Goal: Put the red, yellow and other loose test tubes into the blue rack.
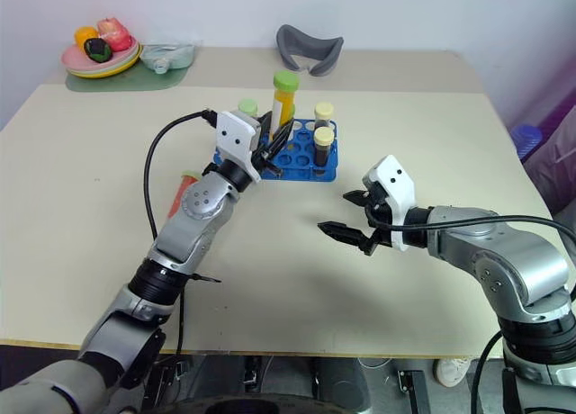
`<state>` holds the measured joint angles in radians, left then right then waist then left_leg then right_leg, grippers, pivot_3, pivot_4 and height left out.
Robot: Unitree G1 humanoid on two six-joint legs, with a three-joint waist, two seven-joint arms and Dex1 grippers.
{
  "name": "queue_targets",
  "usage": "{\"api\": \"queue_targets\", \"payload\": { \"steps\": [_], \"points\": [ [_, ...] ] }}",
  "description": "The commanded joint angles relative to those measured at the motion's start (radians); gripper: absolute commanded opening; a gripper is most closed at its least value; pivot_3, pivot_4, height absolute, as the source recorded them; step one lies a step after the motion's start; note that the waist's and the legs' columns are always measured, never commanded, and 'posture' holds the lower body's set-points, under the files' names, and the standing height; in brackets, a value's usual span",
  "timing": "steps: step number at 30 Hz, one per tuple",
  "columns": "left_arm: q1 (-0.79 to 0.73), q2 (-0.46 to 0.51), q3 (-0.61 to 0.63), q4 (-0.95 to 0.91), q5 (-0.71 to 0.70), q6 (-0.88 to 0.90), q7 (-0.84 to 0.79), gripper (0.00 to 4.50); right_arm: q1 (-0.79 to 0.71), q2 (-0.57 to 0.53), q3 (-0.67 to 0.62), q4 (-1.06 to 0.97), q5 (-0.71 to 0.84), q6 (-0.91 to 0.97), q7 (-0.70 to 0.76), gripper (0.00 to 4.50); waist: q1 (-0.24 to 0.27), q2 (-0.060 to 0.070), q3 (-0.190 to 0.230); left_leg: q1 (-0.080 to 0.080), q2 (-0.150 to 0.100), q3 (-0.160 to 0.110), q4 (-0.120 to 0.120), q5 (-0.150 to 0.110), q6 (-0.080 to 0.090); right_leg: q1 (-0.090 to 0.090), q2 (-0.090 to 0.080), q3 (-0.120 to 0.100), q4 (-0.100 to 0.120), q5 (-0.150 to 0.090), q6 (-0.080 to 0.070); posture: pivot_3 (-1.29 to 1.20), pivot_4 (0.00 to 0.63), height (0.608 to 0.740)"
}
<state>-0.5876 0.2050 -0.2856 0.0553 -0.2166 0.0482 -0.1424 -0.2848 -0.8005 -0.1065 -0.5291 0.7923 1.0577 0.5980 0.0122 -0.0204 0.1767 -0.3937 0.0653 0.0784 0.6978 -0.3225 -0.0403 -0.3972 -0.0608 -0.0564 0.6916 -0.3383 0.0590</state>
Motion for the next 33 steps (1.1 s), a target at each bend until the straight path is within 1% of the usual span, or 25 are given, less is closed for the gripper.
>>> {"api": "queue_targets", "payload": {
  "steps": [1, 5, 9, 12, 16, 20, 33],
  "points": [
    [0.022, -0.026, 0.057, -0.012, 0.006, -0.047, -0.038, 0.89, 0.004, 0.011, -0.037, -0.039, 0.018, -0.004, -0.015, 4.5, 0.0, 0.0, 0.0, 0.0, 0.0, 0.0, 0.0, 0.0, 0.0, 0.0, 0.0, 0.0, 0.0, 0.0, 0.0, 0.0, 0.15, 0.707],
    [0.03, -0.063, 0.096, 0.032, 0.013, -0.032, -0.056, 0.89, 0.006, 0.028, -0.042, -0.027, 0.007, -0.015, -0.037, 4.5, 0.002, 0.0, 0.0, 0.0, 0.0, 0.0, 0.0, 0.0, 0.0, 0.0, 0.0, 0.0, 0.0, 0.0, 0.0, 0.0, 0.15, 0.707],
    [0.023, -0.092, 0.093, 0.09, 0.065, -0.104, -0.075, 0.89, 0.012, 0.086, -0.075, 0.005, -0.027, -0.071, -0.085, 4.5, 0.002, 0.0, 0.0, 0.0, -0.001, 0.0, 0.0, 0.0, 0.001, 0.0, -0.001, 0.0, 0.0, 0.001, 0.001, 0.0, 0.15, 0.707],
    [0.019, -0.126, 0.105, 0.138, 0.066, -0.16, -0.097, 0.89, 0.034, 0.116, -0.113, 0.009, -0.028, -0.122, -0.081, 4.5, 0.002, 0.0, 0.0, -0.001, -0.001, 0.0, 0.0, 0.0, 0.002, 0.0, -0.001, 0.0, -0.001, 0.001, 0.002, 0.0, 0.15, 0.707],
    [0.008, -0.144, 0.107, 0.194, 0.093, -0.204, -0.113, 0.89, 0.104, 0.186, -0.192, -0.008, -0.062, -0.309, -0.064, 4.5, 0.002, 0.0, 0.0, -0.001, -0.001, 0.001, 0.0, -0.001, 0.003, 0.0, -0.001, 0.0, -0.003, 0.001, 0.002, 0.0, 0.15, 0.707],
    [-0.003, -0.158, 0.119, 0.229, 0.096, -0.219, -0.137, 0.89, 0.128, 0.179, -0.192, 0.029, -0.049, -0.266, -0.077, 4.5, -0.001, 0.0, 0.0, -0.001, -0.001, 0.001, 0.0, -0.001, 0.003, 0.0, -0.001, 0.0, -0.003, 0.002, 0.003, 0.0, 0.15, 0.707],
    [-0.005, -0.174, 0.136, 0.231, 0.12, -0.22, -0.162, 0.89, 0.146, 0.219, -0.196, 0.02, -0.04, -0.297, -0.095, 4.5, 0.001, 0.0, 0.0, -0.001, -0.001, 0.001, 0.0, 0.0, 0.004, 0.0, -0.001, 0.0, -0.002, 0.003, 0.003, 0.0, 0.15, 0.707]
  ]
}}
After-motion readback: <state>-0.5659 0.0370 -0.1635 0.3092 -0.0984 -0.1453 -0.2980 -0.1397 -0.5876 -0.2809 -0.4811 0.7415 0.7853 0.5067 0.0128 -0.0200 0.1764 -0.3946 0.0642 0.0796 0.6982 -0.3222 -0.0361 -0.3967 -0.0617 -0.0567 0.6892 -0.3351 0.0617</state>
